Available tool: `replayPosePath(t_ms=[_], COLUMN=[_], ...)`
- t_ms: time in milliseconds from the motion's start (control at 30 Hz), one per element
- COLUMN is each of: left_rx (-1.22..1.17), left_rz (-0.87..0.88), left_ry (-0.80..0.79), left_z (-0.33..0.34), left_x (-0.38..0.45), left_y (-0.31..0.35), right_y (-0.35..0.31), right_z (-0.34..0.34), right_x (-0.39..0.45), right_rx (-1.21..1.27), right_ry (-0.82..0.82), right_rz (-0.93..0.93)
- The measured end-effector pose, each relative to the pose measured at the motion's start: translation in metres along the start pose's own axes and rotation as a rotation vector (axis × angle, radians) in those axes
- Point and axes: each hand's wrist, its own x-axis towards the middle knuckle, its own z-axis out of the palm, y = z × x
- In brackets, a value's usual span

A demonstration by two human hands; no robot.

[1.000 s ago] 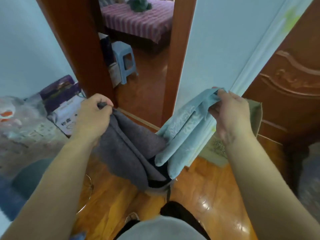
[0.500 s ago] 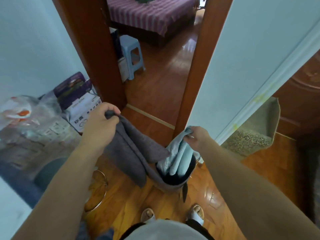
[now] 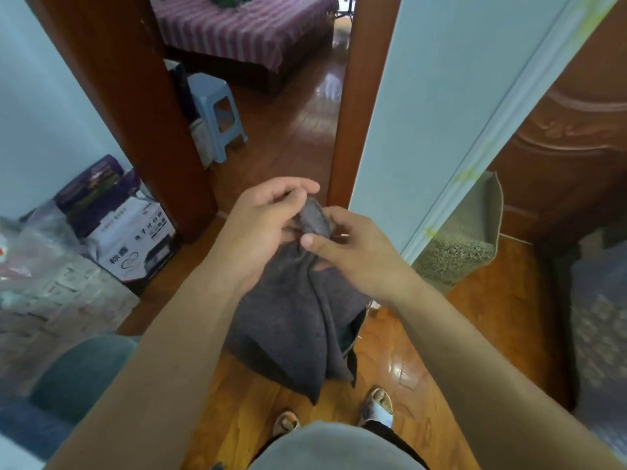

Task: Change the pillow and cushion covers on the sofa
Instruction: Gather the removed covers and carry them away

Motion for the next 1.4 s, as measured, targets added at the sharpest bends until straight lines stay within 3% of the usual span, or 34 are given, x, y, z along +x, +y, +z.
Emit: replayPosePath(t_ms=[100, 233, 367, 467, 633, 867, 933, 1067, 1133, 1233, 1333, 1400], left_rx=[-0.018, 0.063, -0.012, -0.046, -0.002, 0.215, 0.249, 0.253, 0.253, 0.246, 0.209, 0.194], left_rz=[0.014, -0.018, -0.036, -0.001, 0.068, 0.053, 0.018, -0.045, -0.063, -0.088, -0.106, -0.072], left_ry=[0.045, 0.262, 0.476, 0.551, 0.566, 0.353, 0.289, 0.180, 0.124, 0.022, -0.086, -0.226], left_z=[-0.001, -0.013, -0.025, -0.030, -0.039, -0.057, -0.061, -0.069, -0.072, -0.063, -0.044, -0.030], left_x=[0.007, 0.012, 0.005, 0.003, 0.004, -0.004, -0.006, -0.004, 0.001, 0.009, 0.025, 0.039], left_y=[0.003, -0.010, -0.019, -0.023, -0.030, -0.039, -0.042, -0.045, -0.045, -0.036, -0.015, -0.001], right_y=[0.006, 0.019, 0.021, 0.028, 0.064, 0.123, 0.145, 0.194, 0.190, 0.157, 0.093, 0.052], right_z=[-0.025, -0.048, -0.061, -0.067, -0.061, -0.028, -0.016, -0.001, -0.001, -0.007, -0.018, -0.024], right_x=[0.001, 0.000, 0.000, 0.009, 0.030, 0.072, 0.086, 0.092, 0.080, 0.059, 0.043, 0.041], right_rx=[-0.017, 0.016, 0.139, 0.121, 0.081, -0.068, -0.095, -0.120, -0.013, 0.165, 0.035, -0.014], right_ry=[0.062, 0.230, 0.367, 0.520, 0.667, 0.691, 0.645, 0.328, 0.297, 0.154, -0.244, -0.396], right_rz=[0.033, 0.097, 0.158, 0.230, 0.382, 0.515, 0.596, 0.751, 0.747, 0.565, 0.298, 0.153])
